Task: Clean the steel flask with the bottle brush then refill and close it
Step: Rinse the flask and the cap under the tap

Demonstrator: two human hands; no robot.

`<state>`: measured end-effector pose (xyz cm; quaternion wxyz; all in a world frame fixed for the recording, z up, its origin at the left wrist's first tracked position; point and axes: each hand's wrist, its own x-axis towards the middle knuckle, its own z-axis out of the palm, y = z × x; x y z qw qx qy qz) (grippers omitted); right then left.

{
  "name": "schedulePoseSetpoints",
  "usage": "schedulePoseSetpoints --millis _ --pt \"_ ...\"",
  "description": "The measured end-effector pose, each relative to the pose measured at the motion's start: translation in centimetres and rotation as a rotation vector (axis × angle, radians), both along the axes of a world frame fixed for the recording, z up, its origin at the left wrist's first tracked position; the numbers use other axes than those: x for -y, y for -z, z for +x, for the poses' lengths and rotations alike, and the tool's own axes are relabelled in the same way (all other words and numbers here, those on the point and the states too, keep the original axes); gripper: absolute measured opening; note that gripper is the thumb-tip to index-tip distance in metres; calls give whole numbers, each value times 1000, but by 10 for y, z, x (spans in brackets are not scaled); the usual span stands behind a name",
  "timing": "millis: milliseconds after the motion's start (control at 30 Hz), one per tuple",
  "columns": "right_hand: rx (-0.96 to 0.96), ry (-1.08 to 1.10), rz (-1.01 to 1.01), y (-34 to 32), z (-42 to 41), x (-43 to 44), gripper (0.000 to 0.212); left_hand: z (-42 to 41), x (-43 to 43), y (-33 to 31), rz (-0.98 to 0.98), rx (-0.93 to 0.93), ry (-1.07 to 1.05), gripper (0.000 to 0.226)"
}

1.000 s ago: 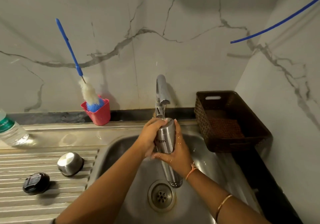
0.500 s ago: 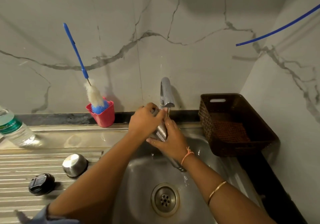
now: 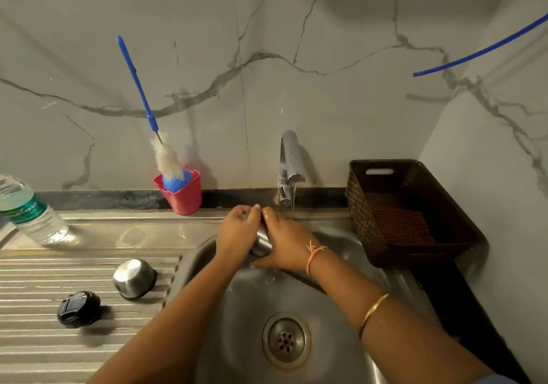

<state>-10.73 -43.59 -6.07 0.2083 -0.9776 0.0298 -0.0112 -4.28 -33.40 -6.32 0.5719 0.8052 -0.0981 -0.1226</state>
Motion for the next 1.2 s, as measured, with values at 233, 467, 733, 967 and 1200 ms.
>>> schedulePoseSetpoints --millis 233,467,733,967,1200 --pt "-549 49 374 -12 6 41 83 -6 -17 13 -209 -23 -118 13" --pt "-269 341 666 3 -13 69 52 0 -58 43 -482 -514 -449 18" --pt "339 215 56 -4 11 17 31 -51 -51 100 -513 -1219 -338 41" --pt "282 147 -202 -4 9 20 37 -60 -25 88 -65 -750 31 16" --pt "262 233 -228 -17 8 19 36 -44 -5 68 0 -154 507 72"
